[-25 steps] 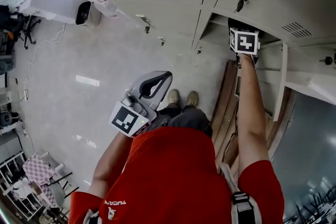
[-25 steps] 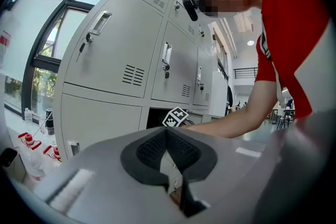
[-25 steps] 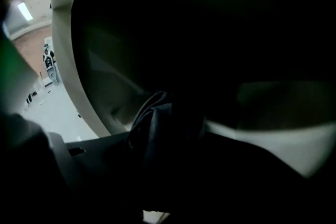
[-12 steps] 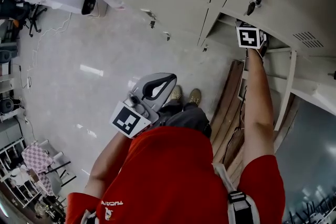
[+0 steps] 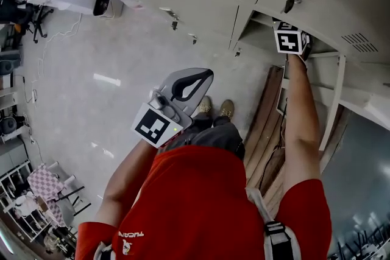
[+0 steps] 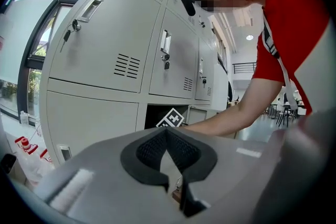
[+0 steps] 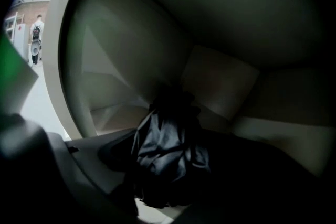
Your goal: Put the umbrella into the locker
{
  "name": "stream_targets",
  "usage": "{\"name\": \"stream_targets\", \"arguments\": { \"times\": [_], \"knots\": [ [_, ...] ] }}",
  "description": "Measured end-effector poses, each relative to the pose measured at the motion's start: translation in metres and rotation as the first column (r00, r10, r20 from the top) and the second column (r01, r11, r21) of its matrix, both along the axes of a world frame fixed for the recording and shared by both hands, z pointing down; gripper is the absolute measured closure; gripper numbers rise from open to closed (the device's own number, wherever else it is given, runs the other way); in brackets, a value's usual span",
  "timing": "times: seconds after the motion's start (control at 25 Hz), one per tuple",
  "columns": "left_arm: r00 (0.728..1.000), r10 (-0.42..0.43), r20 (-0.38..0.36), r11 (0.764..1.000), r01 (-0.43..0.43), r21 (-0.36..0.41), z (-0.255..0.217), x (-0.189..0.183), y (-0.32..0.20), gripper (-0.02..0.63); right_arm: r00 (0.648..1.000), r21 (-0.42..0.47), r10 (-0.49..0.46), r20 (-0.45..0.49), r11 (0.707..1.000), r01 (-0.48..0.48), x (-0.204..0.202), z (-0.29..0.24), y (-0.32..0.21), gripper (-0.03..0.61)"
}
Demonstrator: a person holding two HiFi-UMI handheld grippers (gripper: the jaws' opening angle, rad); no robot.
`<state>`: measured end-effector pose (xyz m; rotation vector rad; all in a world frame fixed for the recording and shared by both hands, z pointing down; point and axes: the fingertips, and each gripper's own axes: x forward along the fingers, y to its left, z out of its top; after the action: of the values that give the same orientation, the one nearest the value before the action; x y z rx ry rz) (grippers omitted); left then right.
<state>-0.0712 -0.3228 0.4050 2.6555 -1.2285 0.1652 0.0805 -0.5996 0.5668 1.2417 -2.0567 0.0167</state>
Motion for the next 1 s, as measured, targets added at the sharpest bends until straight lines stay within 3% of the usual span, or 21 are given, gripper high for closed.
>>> {"name": "stream_targets", "arguments": {
  "times": [0.12,0.24,0.36,0.56,1.0],
  "knots": [
    [1.0,0.023,-0.018,0.999,-0.022,0.044,-0.006,0.007,-0.004,0.609,1.0,0.054,-0.004,-0.011,0.999,0.005,0.0,-0.008,0.004,0.265],
    [0.999,0.035,-0.008,0.999,-0.035,-0.001,0.002,0.011,0.0,0.609,1.0,0.136,-0.001,-0.022,0.991,0.004,-0.002,-0.024,0.014,0.265],
    [0.999,0.047,-0.024,0.998,-0.046,0.053,-0.005,0.014,-0.005,0.609,1.0,0.193,0.03,0.001,0.981,-0.03,0.002,-0.033,0.029,0.265],
    [0.998,0.056,-0.007,0.998,-0.056,0.037,-0.001,0.018,-0.01,0.609,0.998,0.179,0.051,0.038,0.982,-0.057,0.006,-0.03,0.055,0.265],
    [0.998,0.053,-0.043,0.996,-0.05,0.074,-0.01,0.022,-0.015,0.609,0.986,0.189,0.119,0.115,0.972,-0.139,0.014,-0.061,0.118,0.267]
  ]
}}
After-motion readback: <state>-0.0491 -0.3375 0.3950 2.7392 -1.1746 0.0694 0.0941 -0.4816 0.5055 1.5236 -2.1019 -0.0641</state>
